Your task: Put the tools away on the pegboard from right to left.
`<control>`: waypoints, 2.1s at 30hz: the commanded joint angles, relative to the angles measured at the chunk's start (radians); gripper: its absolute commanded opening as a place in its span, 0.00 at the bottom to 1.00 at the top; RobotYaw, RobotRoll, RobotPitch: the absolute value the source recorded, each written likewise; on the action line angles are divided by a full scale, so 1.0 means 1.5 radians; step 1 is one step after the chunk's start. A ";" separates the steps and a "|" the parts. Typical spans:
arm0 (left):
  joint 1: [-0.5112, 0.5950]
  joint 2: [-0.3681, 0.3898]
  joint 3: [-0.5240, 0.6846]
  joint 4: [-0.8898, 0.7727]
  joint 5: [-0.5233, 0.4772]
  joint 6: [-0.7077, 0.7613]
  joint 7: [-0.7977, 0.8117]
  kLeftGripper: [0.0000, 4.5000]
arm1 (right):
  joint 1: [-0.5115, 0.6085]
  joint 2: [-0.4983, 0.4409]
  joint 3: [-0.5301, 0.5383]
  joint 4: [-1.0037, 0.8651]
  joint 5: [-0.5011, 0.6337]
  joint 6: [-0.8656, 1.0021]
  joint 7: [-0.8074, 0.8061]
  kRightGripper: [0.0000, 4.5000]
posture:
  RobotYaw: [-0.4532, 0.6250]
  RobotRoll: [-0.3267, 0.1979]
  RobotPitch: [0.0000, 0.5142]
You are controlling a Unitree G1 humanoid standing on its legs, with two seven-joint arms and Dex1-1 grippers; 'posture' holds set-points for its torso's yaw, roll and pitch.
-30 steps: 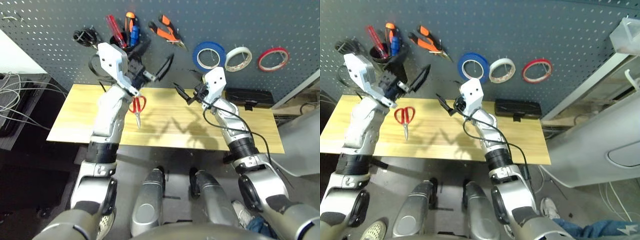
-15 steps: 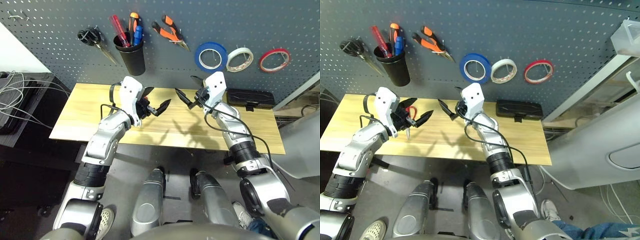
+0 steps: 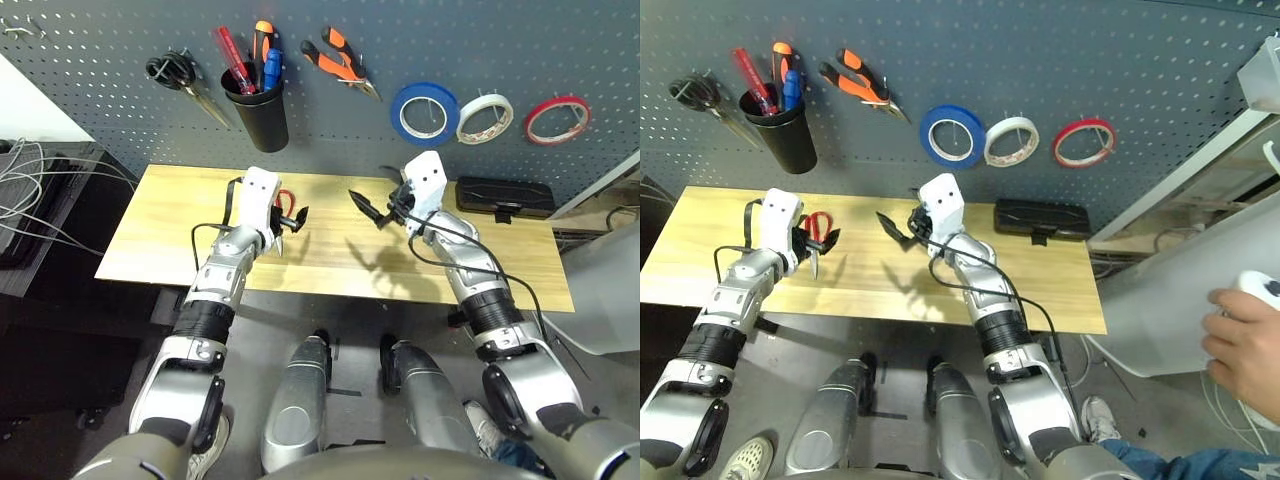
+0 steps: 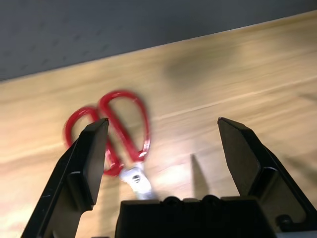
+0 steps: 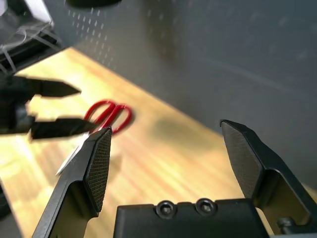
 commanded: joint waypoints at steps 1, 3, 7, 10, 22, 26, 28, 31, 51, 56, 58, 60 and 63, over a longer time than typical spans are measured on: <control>-0.021 -0.008 0.022 0.090 0.006 -0.022 0.031 1.00 | 0.010 0.006 0.022 0.007 -0.019 0.017 -0.005 1.00 | 0.49 0.62 0.66; -0.040 -0.010 0.043 0.133 -0.001 -0.025 0.054 1.00 | 0.007 0.013 0.026 0.006 -0.024 0.025 -0.012 1.00 | 0.49 0.62 0.68; -0.087 0.002 0.082 0.242 -0.008 -0.046 0.091 1.00 | -0.004 0.031 0.034 0.003 -0.028 0.044 -0.023 1.00 | 0.47 0.62 0.73; -0.109 0.013 0.091 0.301 -0.001 -0.073 0.103 1.00 | -0.004 0.038 0.039 -0.007 -0.027 0.054 -0.026 1.00 | 0.46 0.62 0.74; -0.154 0.037 0.136 0.414 -0.007 -0.100 0.137 1.00 | 0.031 0.042 0.054 -0.090 -0.023 0.106 -0.026 1.00 | 0.41 0.62 0.77; -0.162 0.037 0.138 0.424 -0.004 -0.099 0.138 1.00 | 0.046 0.037 0.057 -0.121 -0.022 0.123 -0.026 1.00 | 0.39 0.62 0.77; -0.166 0.034 0.139 0.427 -0.003 -0.098 0.138 1.00 | 0.050 0.035 0.058 -0.131 -0.022 0.129 -0.027 1.00 | 0.39 0.62 0.77; -0.173 0.031 0.141 0.430 -0.003 -0.095 0.139 1.00 | 0.055 0.034 0.059 -0.142 -0.022 0.137 -0.029 1.00 | 0.39 0.62 0.77; -0.176 0.017 0.168 0.444 -0.015 -0.001 0.139 0.28 | 0.063 0.030 0.058 -0.168 -0.020 0.157 -0.041 1.00 | 0.36 0.62 0.79; -0.175 0.017 0.165 0.439 -0.010 -0.011 0.125 0.00 | 0.049 0.034 0.056 -0.146 -0.020 0.145 -0.043 1.00 | 0.39 0.62 0.77; -0.173 0.016 0.166 0.436 -0.010 -0.019 0.118 0.00 | 0.043 0.035 0.055 -0.132 -0.020 0.135 -0.044 1.00 | 0.40 0.62 0.75; -0.171 0.017 0.171 0.432 -0.015 -0.031 0.121 0.00 | 0.036 0.038 0.055 -0.116 -0.020 0.123 -0.045 1.00 | 0.41 0.62 0.73; -0.154 0.021 0.179 0.410 -0.022 -0.076 0.132 0.00 | 0.017 0.043 0.051 -0.083 -0.020 0.096 -0.045 1.00 | 0.44 0.62 0.67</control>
